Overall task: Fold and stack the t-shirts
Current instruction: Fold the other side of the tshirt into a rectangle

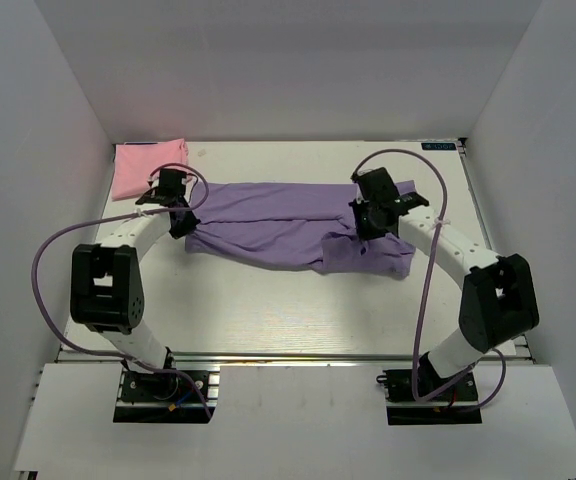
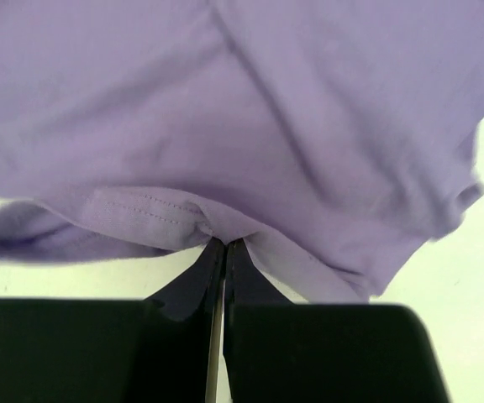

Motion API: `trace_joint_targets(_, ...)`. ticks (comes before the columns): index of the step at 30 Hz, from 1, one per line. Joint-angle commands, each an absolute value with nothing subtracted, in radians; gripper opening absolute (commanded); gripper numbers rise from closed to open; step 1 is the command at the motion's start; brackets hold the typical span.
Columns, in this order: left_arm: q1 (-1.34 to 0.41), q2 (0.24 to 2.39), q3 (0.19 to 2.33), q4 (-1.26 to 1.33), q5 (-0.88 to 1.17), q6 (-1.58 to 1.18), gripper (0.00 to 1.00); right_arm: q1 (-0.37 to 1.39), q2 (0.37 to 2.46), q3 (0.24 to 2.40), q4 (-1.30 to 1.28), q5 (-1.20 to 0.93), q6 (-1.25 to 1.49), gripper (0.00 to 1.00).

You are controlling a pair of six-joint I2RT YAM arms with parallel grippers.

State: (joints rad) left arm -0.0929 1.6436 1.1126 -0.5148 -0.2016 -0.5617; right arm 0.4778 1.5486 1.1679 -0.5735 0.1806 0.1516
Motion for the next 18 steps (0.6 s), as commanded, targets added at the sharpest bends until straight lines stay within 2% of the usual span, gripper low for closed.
trace_joint_targets(1,-0.078,1.680,1.187,-0.505,-0.149,-0.558,0.00,0.424,1.594,1.252,-0.531,0.135,0.061,0.00)
trace_joint_targets(8,-0.040,1.784,1.314,-0.505,-0.121,-0.538,0.00,0.321,1.669,1.399,-0.531,0.120,0.003,0.00)
trace_joint_targets(18,-0.031,1.882,1.407,-0.494,-0.075,-0.492,0.00,0.275,1.767,1.515,-0.466,0.049,-0.173,0.00)
